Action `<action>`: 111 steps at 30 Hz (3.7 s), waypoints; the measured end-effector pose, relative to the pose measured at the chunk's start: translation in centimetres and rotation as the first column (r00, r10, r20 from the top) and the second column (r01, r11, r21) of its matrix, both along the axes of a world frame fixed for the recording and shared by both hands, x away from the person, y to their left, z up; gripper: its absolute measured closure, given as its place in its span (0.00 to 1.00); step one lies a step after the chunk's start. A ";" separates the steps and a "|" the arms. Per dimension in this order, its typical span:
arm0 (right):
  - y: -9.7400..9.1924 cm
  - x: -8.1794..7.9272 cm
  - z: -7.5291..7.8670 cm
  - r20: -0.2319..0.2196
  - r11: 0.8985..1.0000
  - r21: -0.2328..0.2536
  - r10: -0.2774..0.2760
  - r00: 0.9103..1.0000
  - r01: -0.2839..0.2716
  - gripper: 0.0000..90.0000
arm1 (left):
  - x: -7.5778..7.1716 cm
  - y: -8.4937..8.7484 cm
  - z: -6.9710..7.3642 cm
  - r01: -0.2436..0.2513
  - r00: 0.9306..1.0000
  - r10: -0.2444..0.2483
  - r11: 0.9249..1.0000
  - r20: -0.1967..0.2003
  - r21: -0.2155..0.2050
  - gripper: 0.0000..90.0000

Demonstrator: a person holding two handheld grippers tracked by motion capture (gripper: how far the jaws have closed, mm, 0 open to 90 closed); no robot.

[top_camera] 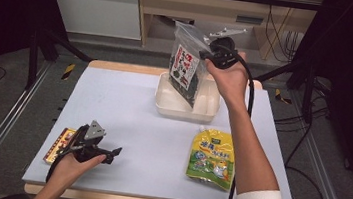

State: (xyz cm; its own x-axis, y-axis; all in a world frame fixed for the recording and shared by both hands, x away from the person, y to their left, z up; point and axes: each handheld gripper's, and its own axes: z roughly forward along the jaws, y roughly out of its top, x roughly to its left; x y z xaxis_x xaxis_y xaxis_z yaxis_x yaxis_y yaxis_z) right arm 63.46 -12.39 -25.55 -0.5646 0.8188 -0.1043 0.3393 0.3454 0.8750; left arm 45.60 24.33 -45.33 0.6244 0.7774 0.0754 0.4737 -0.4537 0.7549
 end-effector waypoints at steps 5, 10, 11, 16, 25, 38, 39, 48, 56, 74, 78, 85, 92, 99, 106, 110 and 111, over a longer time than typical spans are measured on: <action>0.1 0.1 -0.5 0.005 1.000 -0.001 0.015 1.000 -0.015 0.92 | 0.0 -0.1 -0.1 0.002 1.000 -0.002 1.000 -0.002 0.001 0.08; 0.4 0.0 -0.7 0.020 0.999 -0.006 0.033 0.999 -0.032 0.92 | 0.0 -0.1 -0.1 0.004 1.000 -0.004 1.000 -0.006 0.006 0.08; 0.7 -0.1 -0.9 0.022 0.999 -0.014 0.041 0.999 -0.041 0.92 | 0.0 -0.2 -0.1 0.006 1.000 -0.006 1.000 -0.007 0.007 0.08; 1.0 -0.2 -1.2 0.028 0.999 -0.024 0.048 0.998 -0.047 0.92 | 0.0 -0.2 -0.1 0.011 1.000 -0.011 1.000 -0.006 0.015 0.08; 1.1 -0.2 -2.3 0.014 0.999 -0.005 0.051 0.999 -0.051 0.92 | 0.0 -0.2 -0.1 0.010 1.000 -0.010 1.000 -0.008 0.015 0.08; 1.2 -0.5 -3.5 -0.015 0.997 -0.013 0.072 0.997 -0.072 0.91 | 0.0 -0.3 -0.2 0.011 1.000 -0.011 1.000 -0.011 0.022 0.08; 1.2 -0.5 -3.5 -0.017 0.997 -0.015 0.073 0.997 -0.073 0.91 | 0.0 -0.3 -0.2 0.012 1.000 -0.012 1.000 -0.012 0.023 0.08; 1.5 -0.7 -3.4 -0.018 0.996 -0.025 0.084 0.996 -0.084 0.89 | -0.1 -0.3 -0.2 0.013 1.000 -0.013 1.000 -0.013 0.028 0.08; 1.6 -0.8 -3.4 -0.027 0.995 -0.010 0.094 0.995 -0.095 0.85 | -0.1 -0.3 -0.2 0.016 1.000 -0.016 0.999 -0.009 0.028 0.08; 1.8 -1.3 -3.0 -0.019 0.997 -0.024 0.079 0.997 -0.079 0.59 | -0.1 -0.3 -0.2 0.024 1.000 -0.024 0.999 -0.017 0.038 0.08; 1.9 -1.4 -3.0 -0.017 0.997 -0.028 0.075 0.997 -0.075 0.52 | -0.1 -0.2 -0.1 0.026 1.000 -0.025 0.999 -0.017 0.038 0.08; 1.9 -2.4 -3.4 0.006 0.998 -0.017 0.061 0.998 -0.061 0.29 | -0.1 -0.2 -0.2 0.020 1.000 -0.019 0.999 -0.012 0.032 0.08; 0.7 -3.8 -3.8 0.011 0.998 0.007 0.056 0.998 -0.056 0.26 | 0.0 -0.2 -0.2 0.026 1.000 -0.025 0.999 -0.017 0.044 0.08; -0.5 -5.1 -4.2 0.015 0.998 0.025 0.050 0.999 -0.050 0.25 | 0.0 -0.2 -0.2 0.024 1.000 -0.023 0.999 -0.017 0.048 0.08; -1.7 -6.6 -5.2 0.020 0.999 0.016 0.037 0.999 -0.038 0.23 | 0.0 -0.2 -0.2 0.016 1.000 -0.015 0.999 -0.014 0.043 0.08; -2.6 -7.5 -6.0 0.018 1.000 0.019 0.023 1.000 -0.024 0.23 | 0.0 -0.2 -0.2 0.017 1.000 -0.016 0.999 -0.013 0.046 0.08; -2.8 -7.7 -6.2 0.012 1.000 0.021 0.019 1.000 -0.019 0.23 | 0.0 -0.2 -0.2 0.017 1.000 -0.016 0.999 -0.013 0.047 0.08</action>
State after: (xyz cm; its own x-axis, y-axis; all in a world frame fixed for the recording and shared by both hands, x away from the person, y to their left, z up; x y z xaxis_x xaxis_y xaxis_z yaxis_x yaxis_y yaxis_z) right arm 55.72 -15.20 -31.78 -0.5790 0.8099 -0.0941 0.3224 0.3334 0.8859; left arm 45.60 24.10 -45.58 0.6382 0.7629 0.1034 0.4755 -0.4963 0.7264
